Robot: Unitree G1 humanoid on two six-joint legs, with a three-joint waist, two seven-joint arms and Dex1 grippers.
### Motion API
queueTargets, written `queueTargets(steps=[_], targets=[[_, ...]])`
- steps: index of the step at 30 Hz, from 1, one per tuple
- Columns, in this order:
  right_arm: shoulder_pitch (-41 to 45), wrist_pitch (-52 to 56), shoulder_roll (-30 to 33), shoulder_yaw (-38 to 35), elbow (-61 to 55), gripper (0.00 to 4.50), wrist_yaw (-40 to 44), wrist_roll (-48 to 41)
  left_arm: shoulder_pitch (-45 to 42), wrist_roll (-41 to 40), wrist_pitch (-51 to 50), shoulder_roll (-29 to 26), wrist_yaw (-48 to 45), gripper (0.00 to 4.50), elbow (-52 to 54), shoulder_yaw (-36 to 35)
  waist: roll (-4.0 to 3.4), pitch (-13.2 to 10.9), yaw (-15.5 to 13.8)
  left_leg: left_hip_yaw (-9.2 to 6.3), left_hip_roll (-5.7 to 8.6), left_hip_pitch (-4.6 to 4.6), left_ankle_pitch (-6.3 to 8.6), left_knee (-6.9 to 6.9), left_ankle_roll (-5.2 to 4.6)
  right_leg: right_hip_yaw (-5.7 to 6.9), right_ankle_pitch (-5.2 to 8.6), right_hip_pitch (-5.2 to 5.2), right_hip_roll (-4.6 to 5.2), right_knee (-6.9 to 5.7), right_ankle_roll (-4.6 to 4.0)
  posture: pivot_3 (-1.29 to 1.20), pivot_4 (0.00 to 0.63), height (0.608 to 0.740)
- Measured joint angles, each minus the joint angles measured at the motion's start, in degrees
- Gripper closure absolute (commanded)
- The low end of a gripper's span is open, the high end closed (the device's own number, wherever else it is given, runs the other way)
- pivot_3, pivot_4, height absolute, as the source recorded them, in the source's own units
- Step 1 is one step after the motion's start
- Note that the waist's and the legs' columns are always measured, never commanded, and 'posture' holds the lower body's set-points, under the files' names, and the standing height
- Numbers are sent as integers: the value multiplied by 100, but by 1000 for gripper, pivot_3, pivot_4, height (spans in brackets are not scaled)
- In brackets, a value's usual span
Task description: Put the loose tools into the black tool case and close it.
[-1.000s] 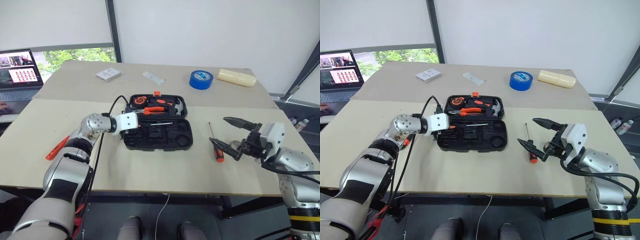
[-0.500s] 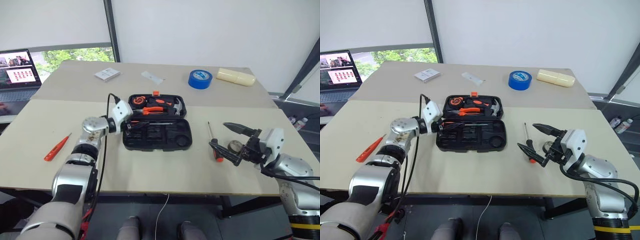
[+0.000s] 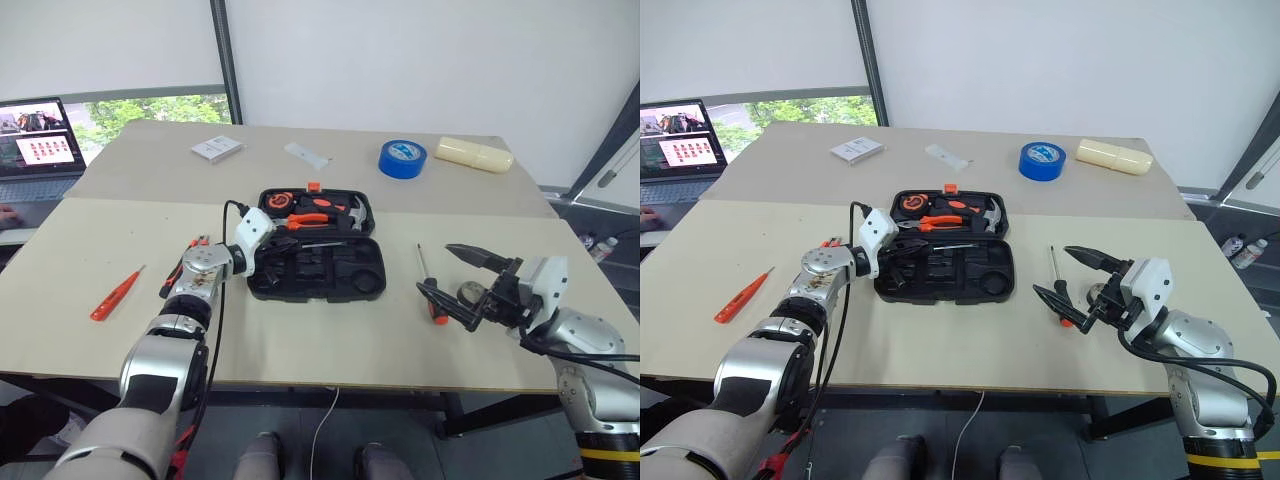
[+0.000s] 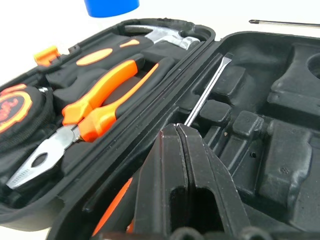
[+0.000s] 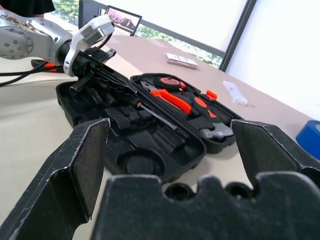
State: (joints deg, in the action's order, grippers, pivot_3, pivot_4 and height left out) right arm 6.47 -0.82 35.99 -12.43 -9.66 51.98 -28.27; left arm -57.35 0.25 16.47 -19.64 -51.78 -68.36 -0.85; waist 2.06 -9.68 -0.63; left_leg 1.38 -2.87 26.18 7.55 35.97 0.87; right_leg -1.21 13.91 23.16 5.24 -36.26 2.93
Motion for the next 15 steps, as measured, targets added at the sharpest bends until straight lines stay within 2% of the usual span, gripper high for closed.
queueTargets(steps=[6,15], targets=[[-72,1,-60,-2,-111,0,-103,0,-209,410,-424,117,596,4443,41,345,-1,1,-7,0,0,-9,0,4,0,0,8,-11,0,-2,17,0,150,740],[-178,149,-83,3,-351,0,-290,0,-344,463,-1153,225,639,4443,254,476,-19,11,-25,0,1,-13,0,8,1,0,8,-18,3,-1,20,0,150,740]])
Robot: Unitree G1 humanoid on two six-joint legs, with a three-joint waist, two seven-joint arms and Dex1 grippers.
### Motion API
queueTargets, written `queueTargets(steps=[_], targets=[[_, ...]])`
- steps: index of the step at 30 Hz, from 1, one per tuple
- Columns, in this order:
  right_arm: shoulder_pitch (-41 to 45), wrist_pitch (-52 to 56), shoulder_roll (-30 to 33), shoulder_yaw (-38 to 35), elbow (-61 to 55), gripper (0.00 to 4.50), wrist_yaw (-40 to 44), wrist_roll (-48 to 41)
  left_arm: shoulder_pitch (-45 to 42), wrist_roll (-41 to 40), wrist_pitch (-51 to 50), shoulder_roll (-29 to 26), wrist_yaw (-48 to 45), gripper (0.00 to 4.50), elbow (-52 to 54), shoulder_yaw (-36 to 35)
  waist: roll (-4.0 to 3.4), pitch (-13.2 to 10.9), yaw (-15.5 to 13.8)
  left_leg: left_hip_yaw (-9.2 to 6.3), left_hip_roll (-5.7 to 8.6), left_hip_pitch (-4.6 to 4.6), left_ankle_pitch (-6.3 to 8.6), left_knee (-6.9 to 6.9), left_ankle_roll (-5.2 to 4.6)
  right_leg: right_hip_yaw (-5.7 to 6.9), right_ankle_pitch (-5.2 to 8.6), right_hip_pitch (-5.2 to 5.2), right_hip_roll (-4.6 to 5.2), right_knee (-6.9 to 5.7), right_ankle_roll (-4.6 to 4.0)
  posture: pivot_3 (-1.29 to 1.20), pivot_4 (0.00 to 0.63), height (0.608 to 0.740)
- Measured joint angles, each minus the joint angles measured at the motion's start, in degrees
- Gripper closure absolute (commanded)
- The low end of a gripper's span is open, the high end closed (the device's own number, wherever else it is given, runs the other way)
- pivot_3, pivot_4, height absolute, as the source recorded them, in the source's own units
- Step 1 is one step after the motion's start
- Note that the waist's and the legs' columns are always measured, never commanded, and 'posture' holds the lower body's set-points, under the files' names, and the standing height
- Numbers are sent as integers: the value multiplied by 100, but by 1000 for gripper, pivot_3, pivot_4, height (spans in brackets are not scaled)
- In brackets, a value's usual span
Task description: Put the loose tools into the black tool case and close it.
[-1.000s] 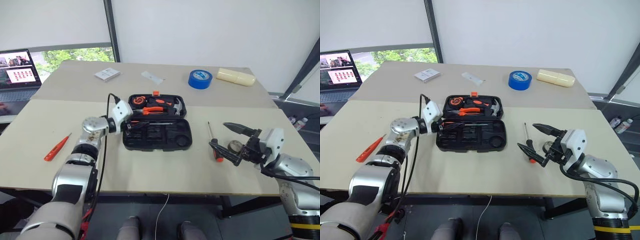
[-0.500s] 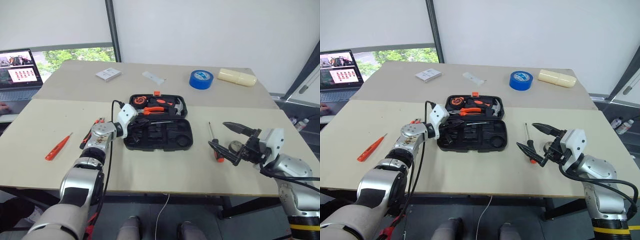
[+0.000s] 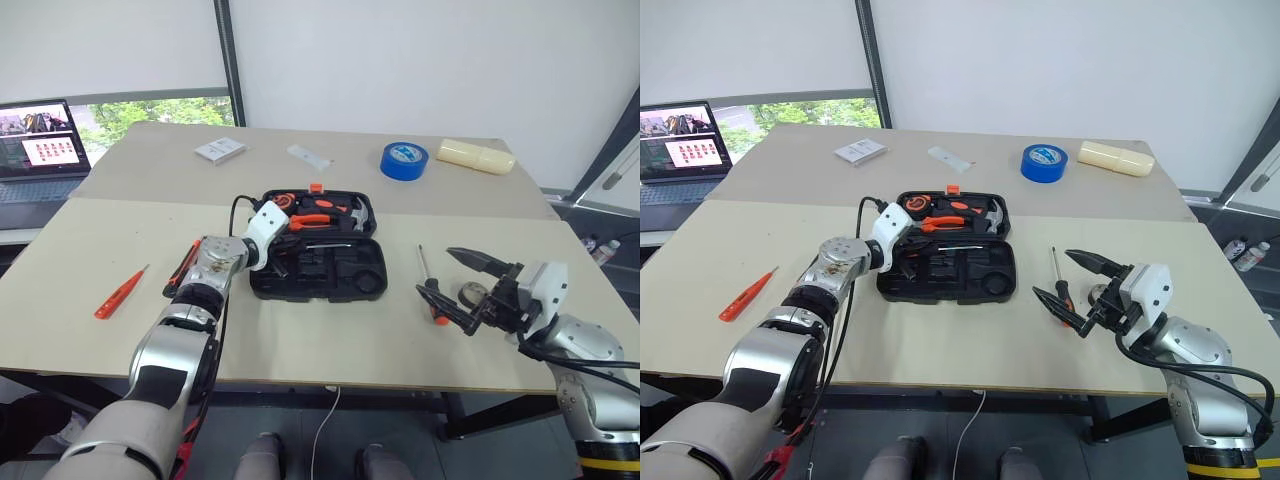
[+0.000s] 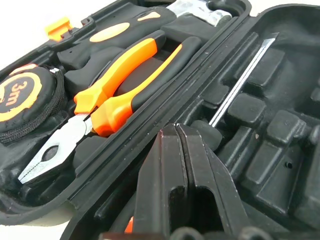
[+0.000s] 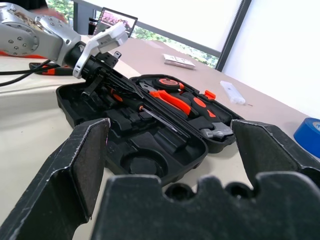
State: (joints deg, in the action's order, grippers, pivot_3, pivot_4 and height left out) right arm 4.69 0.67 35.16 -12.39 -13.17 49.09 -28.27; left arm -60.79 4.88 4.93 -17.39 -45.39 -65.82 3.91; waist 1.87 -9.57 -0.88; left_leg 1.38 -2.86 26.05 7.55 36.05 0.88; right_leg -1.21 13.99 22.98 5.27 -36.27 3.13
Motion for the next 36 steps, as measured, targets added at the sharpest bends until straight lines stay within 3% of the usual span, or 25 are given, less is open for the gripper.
queueTargets(steps=[13,14,15,19,20,25,31,36], targets=[[-92,263,-192,23,-254,0,-309,-4,-12,110,-92,54,-63,4443,86,108,-7,4,-4,0,0,-52,1,-8,1,2,12,-56,4,17,16,0,150,740],[-105,266,-233,1,-267,0,-382,-4,63,-32,40,58,-105,3928,88,-12,-7,4,-3,0,0,-50,1,-9,1,2,11,-55,4,18,14,0,150,740],[-137,275,-268,-43,-298,0,-467,-5,164,-214,178,80,-215,3764,93,-171,-7,4,2,0,0,-45,1,-10,0,2,5,-48,4,18,5,0,150,740],[-554,448,-287,-445,-545,0,-831,-71,689,-1121,654,-109,-1188,2333,540,-827,-5,3,23,0,-3,-9,1,-19,-1,1,-9,-2,2,7,-28,0,150,740],[-749,553,-287,-589,-643,0,-944,-138,865,-1422,679,-255,-1578,1815,848,-1002,-5,3,39,0,-4,4,0,-18,-1,-2,-9,16,1,-3,-30,0,150,740],[-1798,1167,-322,-1123,-1210,0,-1475,-288,1996,-2360,321,-926,-2772,43,2641,-1370,-18,10,55,0,-4,-2,1,-23,-1,-3,-5,12,2,-9,-35,0,150,740],[-3354,2363,-714,-1289,-2250,0,-2460,-318,4492,-2912,-265,-1944,-3592,43,4691,-1536,-34,21,106,9,-24,-29,8,-28,11,0,30,4,10,-4,-99,0,150,740],[-3386,2924,-923,-1310,-2353,0,-2930,-413,5488,-3240,-400,-1998,-3430,43,5802,-1752,-43,23,78,89,-107,-29,33,-29,52,28,34,17,32,30,-82,0,150,740]])
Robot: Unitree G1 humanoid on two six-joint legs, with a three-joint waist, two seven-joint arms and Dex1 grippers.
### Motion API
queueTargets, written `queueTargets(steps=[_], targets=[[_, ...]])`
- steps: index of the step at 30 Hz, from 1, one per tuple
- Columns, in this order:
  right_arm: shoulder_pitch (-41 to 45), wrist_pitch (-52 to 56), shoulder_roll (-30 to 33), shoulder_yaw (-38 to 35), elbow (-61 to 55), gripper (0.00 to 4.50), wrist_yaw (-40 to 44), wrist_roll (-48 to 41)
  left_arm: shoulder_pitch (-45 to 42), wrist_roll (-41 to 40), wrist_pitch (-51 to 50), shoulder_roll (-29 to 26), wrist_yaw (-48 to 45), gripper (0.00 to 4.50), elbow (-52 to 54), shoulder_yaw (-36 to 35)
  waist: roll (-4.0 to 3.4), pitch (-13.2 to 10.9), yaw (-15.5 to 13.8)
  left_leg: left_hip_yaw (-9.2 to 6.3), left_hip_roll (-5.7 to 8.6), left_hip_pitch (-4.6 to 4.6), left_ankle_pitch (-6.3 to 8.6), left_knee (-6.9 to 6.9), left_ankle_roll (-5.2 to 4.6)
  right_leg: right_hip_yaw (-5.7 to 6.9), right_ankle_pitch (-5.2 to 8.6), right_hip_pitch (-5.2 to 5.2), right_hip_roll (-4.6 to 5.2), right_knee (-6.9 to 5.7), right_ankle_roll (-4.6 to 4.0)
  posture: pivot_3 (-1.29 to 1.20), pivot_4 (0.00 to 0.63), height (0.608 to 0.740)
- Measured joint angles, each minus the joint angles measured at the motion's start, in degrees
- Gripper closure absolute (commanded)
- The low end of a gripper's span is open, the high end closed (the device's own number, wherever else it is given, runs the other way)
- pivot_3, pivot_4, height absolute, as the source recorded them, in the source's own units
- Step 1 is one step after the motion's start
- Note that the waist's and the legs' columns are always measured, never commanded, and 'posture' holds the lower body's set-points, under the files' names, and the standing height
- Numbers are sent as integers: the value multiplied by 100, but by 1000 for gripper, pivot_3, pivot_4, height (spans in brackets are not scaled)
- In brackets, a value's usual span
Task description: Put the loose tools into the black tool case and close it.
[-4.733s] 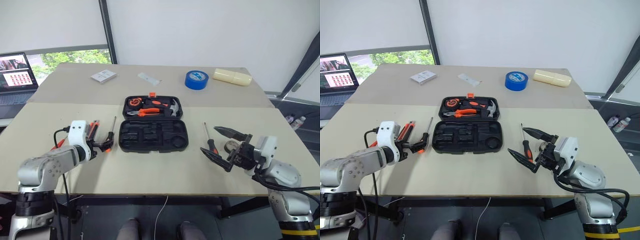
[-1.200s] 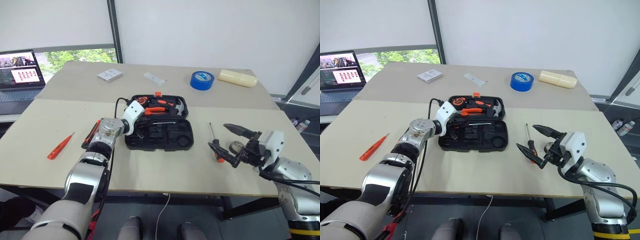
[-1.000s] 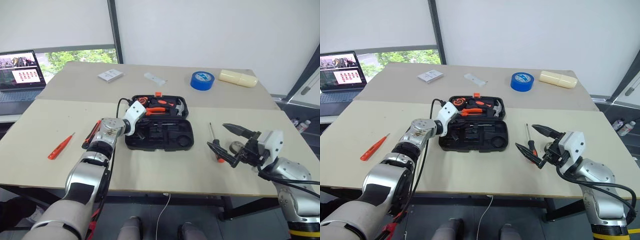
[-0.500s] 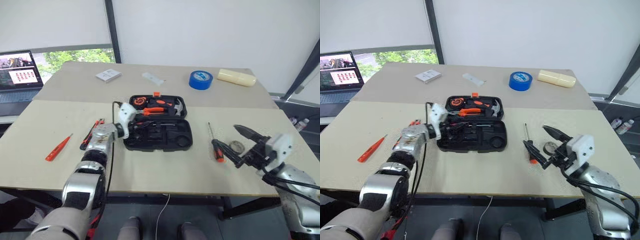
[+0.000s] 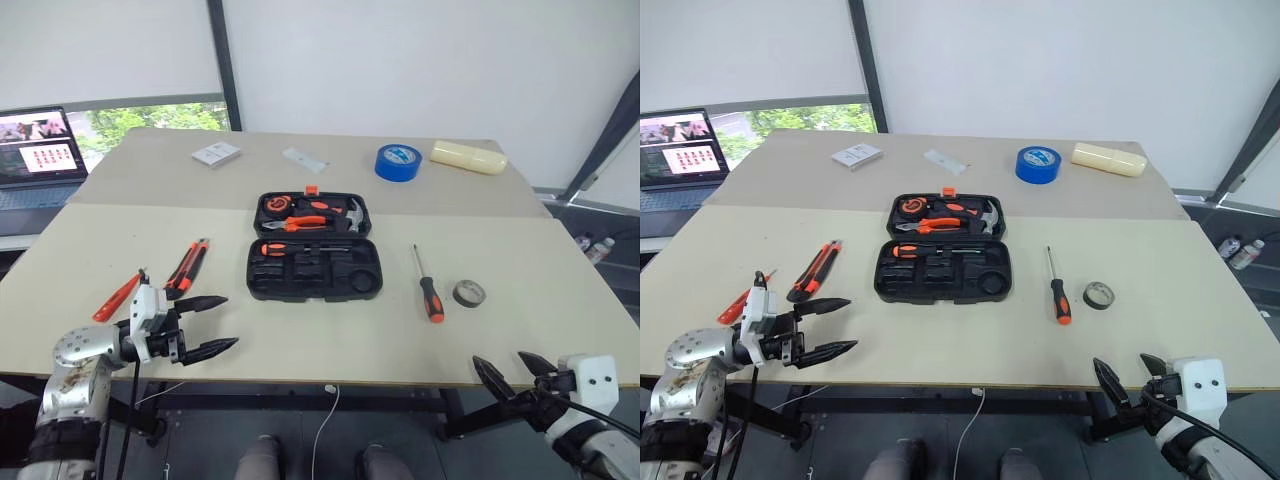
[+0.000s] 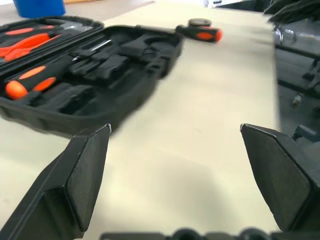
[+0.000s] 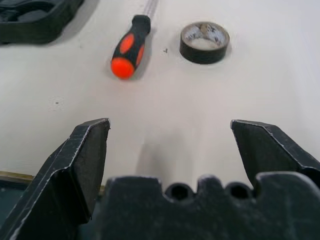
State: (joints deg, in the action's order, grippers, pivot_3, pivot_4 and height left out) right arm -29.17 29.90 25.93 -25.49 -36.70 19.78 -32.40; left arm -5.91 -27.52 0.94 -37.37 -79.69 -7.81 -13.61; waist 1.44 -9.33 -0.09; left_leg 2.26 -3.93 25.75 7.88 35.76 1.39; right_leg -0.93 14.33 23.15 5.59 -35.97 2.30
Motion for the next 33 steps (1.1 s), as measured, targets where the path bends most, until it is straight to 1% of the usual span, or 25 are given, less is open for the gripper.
queueTargets(steps=[2,5,7,10,11,12,14,16,22,25,27,28,29,33], targets=[[311,374,169,29,-55,0,-138,-113,185,-114,-62,47,134,43,306,-32,-3,1,21,18,-5,0,0,0,0,0,-1,6,10,2,-1,0,150,740],[1115,999,528,120,-160,0,-321,-356,285,-290,-275,79,346,43,771,-19,-4,2,61,32,-2,0,0,-1,0,5,-1,11,9,2,-1,0,150,740],[1777,1590,782,295,-161,0,-492,-496,361,-435,-428,92,489,43,1106,-19,-4,3,74,38,-2,-13,-1,0,-1,8,-2,4,5,-1,-3,0,150,740],[2733,2472,937,729,157,0,-694,-604,367,-557,-616,98,581,43,1419,63,-2,3,69,43,-1,-13,-4,1,-6,8,-6,1,-3,-8,-4,0,150,740],[2944,2689,927,869,268,0,-768,-612,363,-573,-640,99,597,43,1488,107,-2,4,59,44,-2,-6,-6,0,-11,5,-7,-2,-6,-10,-11,0,150,740],[3152,2923,897,987,406,0,-854,-609,367,-587,-668,99,602,43,1547,133,-2,4,57,44,-2,10,-30,-1,-50,-1,-10,-1,-13,-13,-22,0,150,740],[3503,3318,776,1184,699,0,-1039,-597,354,-591,-720,99,617,43,1625,224,-2,4,54,40,-3,40,-26,-1,-59,-4,-21,19,-23,-15,16,0,150,740],[3780,3638,613,1299,965,0,-1208,-537,368,-591,-731,99,663,43,1651,250,-1,4,46,40,-3,46,-15,0,-70,-4,-17,22,-28,-15,22,0,150,740],[4218,3662,312,1496,1479,0,-1387,-146,438,-607,-733,94,739,43,1808,264,-2,4,60,42,-6,46,-14,9,-73,-4,-19,24,-29,-15,21,0,150,740],[4372,3395,174,1645,1751,741,-1388,106,442,-607,-733,93,765,0,1822,264,-1,4,80,43,-7,41,-15,14,-73,-4,-6,21,-28,-12,7,0,150,740],[4422,3180,139,1727,1931,1478,-1376,316,440,-606,-731,93,771,0,1820,266,-1,4,78,43,-8,41,-17,16,-71,-4,-10,20,-28,-12,11,0,150,740],[4433,3126,131,1743,1977,1694,-1365,385,439,-605,-729,93,772,0,1820,266,-2,4,78,44,-8,41,-18,15,-71,-4,-10,20,-27,-12,11,0,150,740],[4436,3082,118,1748,2006,2133,-1362,435,438,-605,-727,93,772,0,1820,267,-2,4,78,44,-9,40,-18,16,-70,-4,-10,20,-28,-12,11,0,150,740],[4429,2954,13,1764,2008,3433,-1327,577,404,-599,-717,95,795,0,1817,270,-2,4,80,45,-13,40,-19,15,-71,-4,-15,22,-31,-14,3,0,150,740]])
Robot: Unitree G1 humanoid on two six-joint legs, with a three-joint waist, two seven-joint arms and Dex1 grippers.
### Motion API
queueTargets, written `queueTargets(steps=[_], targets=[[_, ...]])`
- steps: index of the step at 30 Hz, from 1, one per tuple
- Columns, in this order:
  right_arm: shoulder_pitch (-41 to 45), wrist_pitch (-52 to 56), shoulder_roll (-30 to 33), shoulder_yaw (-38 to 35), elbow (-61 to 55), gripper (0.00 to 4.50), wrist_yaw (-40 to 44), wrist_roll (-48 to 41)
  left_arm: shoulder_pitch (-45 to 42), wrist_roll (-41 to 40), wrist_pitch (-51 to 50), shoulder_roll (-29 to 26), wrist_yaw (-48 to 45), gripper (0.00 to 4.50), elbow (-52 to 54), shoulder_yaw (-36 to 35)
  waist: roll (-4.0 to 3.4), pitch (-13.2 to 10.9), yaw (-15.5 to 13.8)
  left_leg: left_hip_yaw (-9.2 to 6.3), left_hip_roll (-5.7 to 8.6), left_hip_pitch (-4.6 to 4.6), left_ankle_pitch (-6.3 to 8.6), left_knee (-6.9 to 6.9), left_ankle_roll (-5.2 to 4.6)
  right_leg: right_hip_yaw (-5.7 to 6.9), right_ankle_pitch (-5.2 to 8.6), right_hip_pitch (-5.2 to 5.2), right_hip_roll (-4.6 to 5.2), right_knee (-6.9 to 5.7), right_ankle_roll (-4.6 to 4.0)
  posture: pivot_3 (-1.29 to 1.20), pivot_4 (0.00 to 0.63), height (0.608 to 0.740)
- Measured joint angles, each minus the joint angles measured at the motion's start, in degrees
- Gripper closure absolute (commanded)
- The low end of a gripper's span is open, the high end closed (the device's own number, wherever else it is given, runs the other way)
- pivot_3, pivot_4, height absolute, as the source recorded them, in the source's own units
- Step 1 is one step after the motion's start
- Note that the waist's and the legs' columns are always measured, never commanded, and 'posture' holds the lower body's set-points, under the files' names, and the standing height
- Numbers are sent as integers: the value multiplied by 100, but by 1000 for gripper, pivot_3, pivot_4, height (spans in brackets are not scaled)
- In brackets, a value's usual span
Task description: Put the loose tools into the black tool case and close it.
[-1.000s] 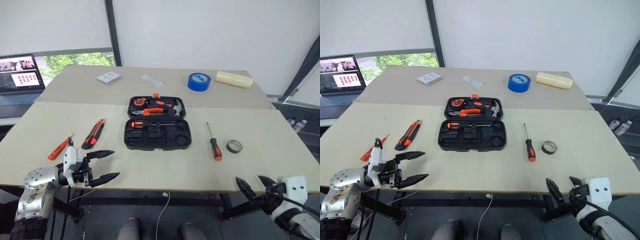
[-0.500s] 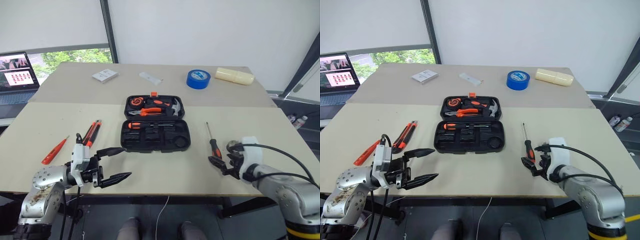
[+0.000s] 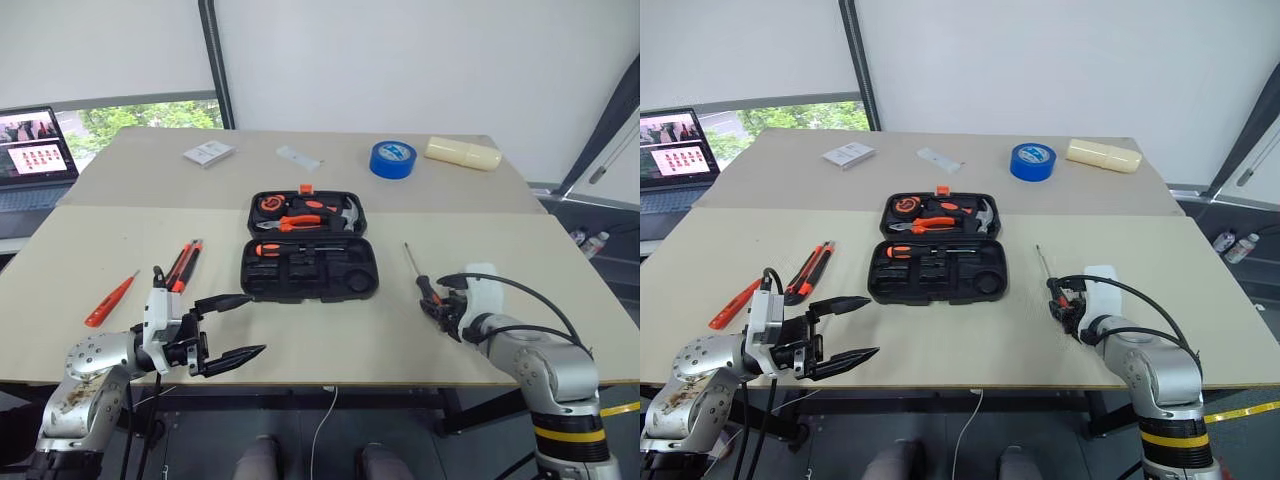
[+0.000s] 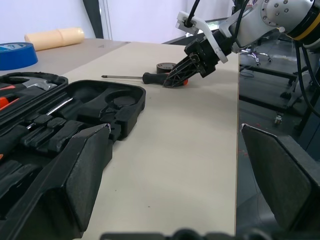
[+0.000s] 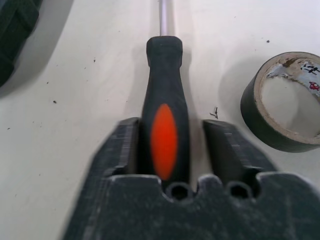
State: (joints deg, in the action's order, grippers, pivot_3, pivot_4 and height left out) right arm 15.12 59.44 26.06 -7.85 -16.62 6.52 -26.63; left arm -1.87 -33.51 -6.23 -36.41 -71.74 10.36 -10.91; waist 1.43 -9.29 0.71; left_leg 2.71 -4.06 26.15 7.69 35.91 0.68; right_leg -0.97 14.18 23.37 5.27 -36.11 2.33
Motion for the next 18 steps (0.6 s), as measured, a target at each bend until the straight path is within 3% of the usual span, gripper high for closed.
queueTargets(steps=[6,10,13,18], targets=[[-184,-1291,-193,37,-206,3465,378,286,-14,-15,-8,92,267,0,0,-20,-1,-1,-1,3,2,4,-1,-2,-1,-3,-12,4,0,-1,16,0,150,740],[53,-2297,43,164,-395,3465,1165,399,15,-48,-112,166,603,0,1,-143,-2,-2,18,4,1,3,-1,-2,-1,-3,-13,5,-1,1,34,0,150,740],[991,-3082,603,791,120,3465,2353,695,89,-67,-164,206,812,0,3,-245,-6,-5,69,14,-2,-2,-1,-2,-1,-13,0,16,-2,-1,13,0,150,740],[2862,-5070,839,2499,2432,3465,4394,1992,278,-57,-182,303,1227,0,-3,-444,-4,-6,127,15,-11,-11,-1,-5,-1,-1,2,11,-5,-5,-1,0,150,740]])
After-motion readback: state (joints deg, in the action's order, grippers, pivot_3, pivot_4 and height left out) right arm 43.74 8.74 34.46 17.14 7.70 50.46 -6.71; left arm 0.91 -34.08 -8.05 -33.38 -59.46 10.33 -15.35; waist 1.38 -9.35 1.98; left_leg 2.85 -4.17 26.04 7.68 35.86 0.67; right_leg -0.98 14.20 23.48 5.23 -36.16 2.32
